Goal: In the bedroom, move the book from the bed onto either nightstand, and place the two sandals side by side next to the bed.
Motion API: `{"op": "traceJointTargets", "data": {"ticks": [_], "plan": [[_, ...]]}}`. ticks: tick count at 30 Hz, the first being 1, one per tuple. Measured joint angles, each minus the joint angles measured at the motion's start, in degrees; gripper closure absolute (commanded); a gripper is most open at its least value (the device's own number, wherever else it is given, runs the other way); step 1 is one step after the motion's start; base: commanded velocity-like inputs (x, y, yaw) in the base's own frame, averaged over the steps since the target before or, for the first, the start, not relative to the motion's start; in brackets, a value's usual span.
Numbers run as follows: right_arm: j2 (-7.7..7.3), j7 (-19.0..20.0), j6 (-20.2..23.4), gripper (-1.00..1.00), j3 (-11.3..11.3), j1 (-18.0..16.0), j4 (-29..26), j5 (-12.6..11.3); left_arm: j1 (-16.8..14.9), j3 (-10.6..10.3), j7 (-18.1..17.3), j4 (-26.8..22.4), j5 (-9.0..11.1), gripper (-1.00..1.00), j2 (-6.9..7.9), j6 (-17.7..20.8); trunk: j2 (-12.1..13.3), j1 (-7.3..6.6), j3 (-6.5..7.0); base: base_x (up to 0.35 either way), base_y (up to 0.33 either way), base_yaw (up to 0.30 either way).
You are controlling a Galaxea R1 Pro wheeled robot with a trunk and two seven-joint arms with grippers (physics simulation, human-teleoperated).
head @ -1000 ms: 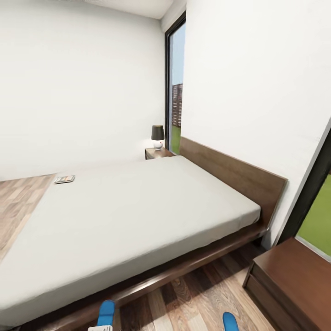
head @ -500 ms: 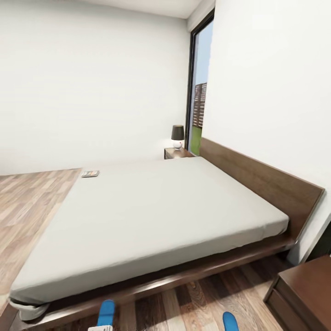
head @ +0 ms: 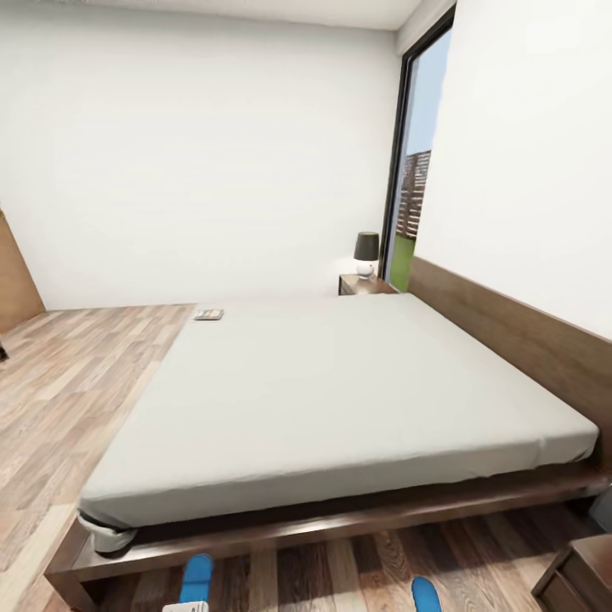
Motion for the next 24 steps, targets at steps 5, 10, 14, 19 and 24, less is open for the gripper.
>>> {"op": "traceJointTargets", "data": {"ticks": [5, 10, 14, 19, 24], "plan": [[0.0, 0.0, 0.0, 1.0, 0.0, 0.0, 0.0, 0.0, 0.0, 0.0, 0.0, 0.0, 0.0, 1.0, 0.0, 0.0, 0.0, 0.0, 0.0, 0.0, 0.0, 0.292], [0.0, 0.0, 0.0, 1.0, 0.0, 0.0, 0.0, 0.0, 0.0, 0.0, 0.0, 0.0, 0.0, 1.0, 0.0, 0.0, 0.0, 0.0, 0.0, 0.0, 0.0, 0.292], [0.0, 0.0, 0.0, 1.0, 0.0, 0.0, 0.0, 0.0, 0.0, 0.0, 0.0, 0.0, 0.0, 1.0, 0.0, 0.0, 0.0, 0.0, 0.0, 0.0, 0.0, 0.288], [-0.01, 0.0, 0.0, 1.0, 0.1, 0.0, -0.1, 0.0, 0.0, 0.0, 0.0, 0.0, 0.0, 1.0, -0.01, 0.0, 0.0, 0.0, 0.0, 0.0, 0.0, 0.099], [-0.01, 0.0, 0.0, 1.0, 0.2, 0.0, -0.1, 0.0, 0.0, 0.0, 0.0, 0.0, 0.0, 1.0, -0.01, 0.0, 0.0, 0.0, 0.0, 0.0, 0.0, 0.007]]}}
